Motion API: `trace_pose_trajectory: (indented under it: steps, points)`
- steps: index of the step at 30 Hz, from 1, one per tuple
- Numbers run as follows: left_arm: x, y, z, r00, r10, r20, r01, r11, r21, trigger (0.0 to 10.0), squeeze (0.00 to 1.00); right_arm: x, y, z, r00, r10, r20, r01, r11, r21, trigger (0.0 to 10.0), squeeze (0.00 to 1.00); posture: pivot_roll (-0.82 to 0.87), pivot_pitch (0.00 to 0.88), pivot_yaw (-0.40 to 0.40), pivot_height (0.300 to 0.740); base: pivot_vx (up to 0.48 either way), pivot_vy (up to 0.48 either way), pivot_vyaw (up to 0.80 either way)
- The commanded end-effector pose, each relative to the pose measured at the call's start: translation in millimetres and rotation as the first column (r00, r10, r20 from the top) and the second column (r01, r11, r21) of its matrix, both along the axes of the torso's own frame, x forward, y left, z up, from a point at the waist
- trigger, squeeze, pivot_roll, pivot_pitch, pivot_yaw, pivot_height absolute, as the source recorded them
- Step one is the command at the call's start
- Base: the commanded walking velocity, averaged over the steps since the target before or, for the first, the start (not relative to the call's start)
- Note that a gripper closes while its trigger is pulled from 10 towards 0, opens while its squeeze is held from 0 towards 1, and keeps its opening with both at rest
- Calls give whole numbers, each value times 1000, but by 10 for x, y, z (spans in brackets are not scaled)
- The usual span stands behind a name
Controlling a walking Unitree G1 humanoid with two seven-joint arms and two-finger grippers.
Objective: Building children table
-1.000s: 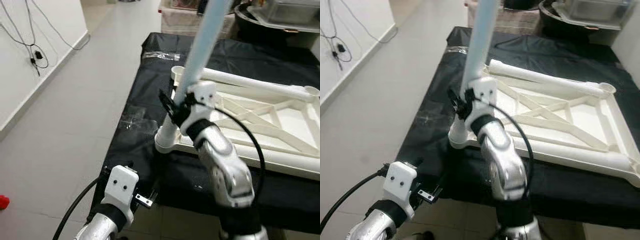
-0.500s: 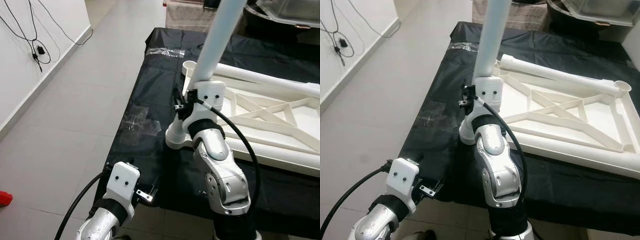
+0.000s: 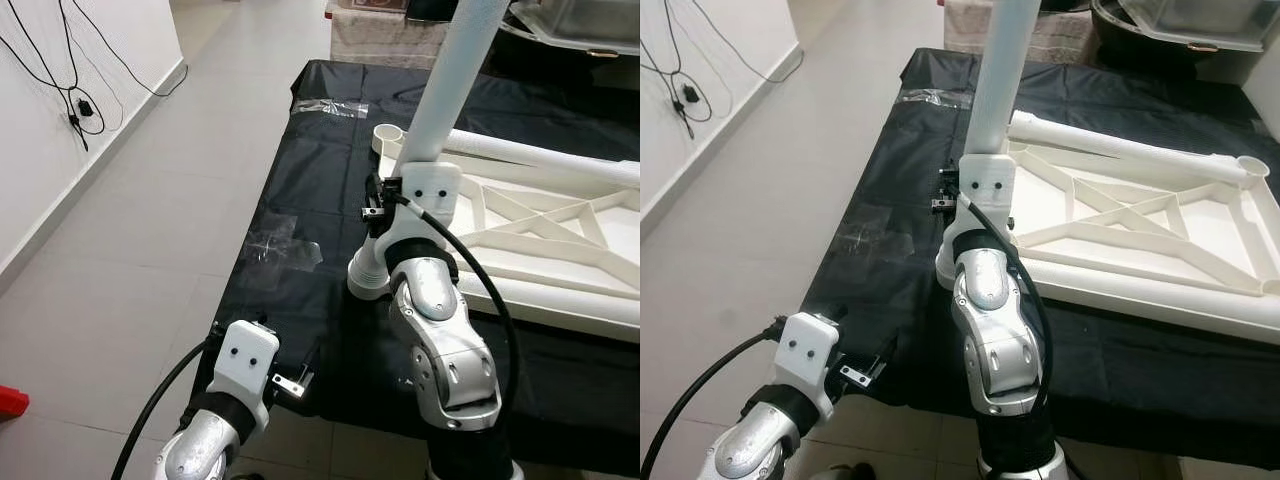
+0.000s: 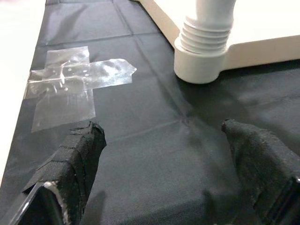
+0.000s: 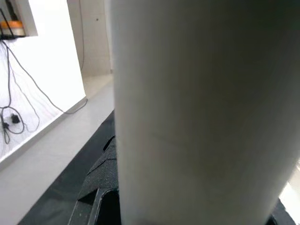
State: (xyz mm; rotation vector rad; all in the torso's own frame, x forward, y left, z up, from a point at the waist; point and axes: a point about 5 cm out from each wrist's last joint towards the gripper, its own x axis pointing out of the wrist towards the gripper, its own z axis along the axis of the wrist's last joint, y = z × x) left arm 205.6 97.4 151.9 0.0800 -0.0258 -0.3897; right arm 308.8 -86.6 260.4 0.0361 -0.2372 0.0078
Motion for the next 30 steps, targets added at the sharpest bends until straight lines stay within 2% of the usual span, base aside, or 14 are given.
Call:
trace_pose_trajectory:
  steps: [1,2,7,9,10,16,20,21,23,24,26,27,28,30]
  points:
    - [-6,6,-57,1000,0,-19,0,1000,1,10000,0,162,38,-5,988,139,-63,-135,989,64,10000,0,47,149,-63,740,0,0,0]
    - [-6,6,-57,1000,0,-19,0,1000,1,10000,0,162,38,-5,988,139,-63,-135,989,64,10000,0,47,149,-63,740,0,0,0]
    - [-7,15,-69,1000,2,-21,-2,1000,1,10000,0,250,129,40,941,332,-67,-326,941,90,10000,0,47,150,-63,740,0,0,0]
    - [-15,15,-76,1000,3,-22,-2,1000,2,10000,0,327,133,10,877,470,-100,-467,883,52,10000,0,49,153,-66,740,0,0,0]
    - [-15,15,-76,1000,3,-22,-2,1000,2,10000,0,327,133,10,877,470,-100,-467,883,52,10000,0,49,153,-66,740,0,0,0]
    - [-39,24,-80,1000,5,-24,-5,1000,2,10000,0,424,60,-128,726,671,-149,-673,738,48,10000,0,54,165,-69,740,0,0,0]
    - [-41,24,-79,1000,5,-24,-5,1000,2,10000,0,430,60,-137,709,690,-148,-692,720,42,10000,0,55,167,-68,740,0,0,0]
    - [-46,23,-77,1000,5,-24,-5,1000,1,10000,0,425,84,-151,666,731,-150,-737,675,15,10000,0,56,171,-67,740,0,0,0]
    - [-46,23,-77,1000,5,-24,-5,1000,1,10000,0,425,84,-151,666,731,-150,-737,675,15,10000,0,56,171,-67,740,0,0,0]
    - [-51,21,-75,1000,4,-24,-4,1000,1,10000,0,431,114,-171,610,775,-163,-785,620,6,10000,0,58,175,-69,740,0,0,0]
    - [-51,21,-75,1000,4,-24,-4,1000,1,10000,0,431,114,-171,610,775,-163,-785,620,6,10000,0,58,175,-69,740,0,0,0]
    - [-57,19,-70,1000,4,-23,-4,1000,1,10000,0,459,138,-189,575,799,-179,-813,582,-16,10000,0,58,178,-71,740,0,0,0]
    - [-66,14,-65,1000,5,-23,-5,1000,-1,10000,0,521,155,-190,564,804,-189,-822,569,-30,10000,0,61,186,-77,740,0,0,0]
    - [-72,11,-62,1000,6,-23,-6,1000,-2,10000,0,569,162,-183,564,803,-193,-822,569,-37,10000,0,61,186,-77,740,0,0,0]
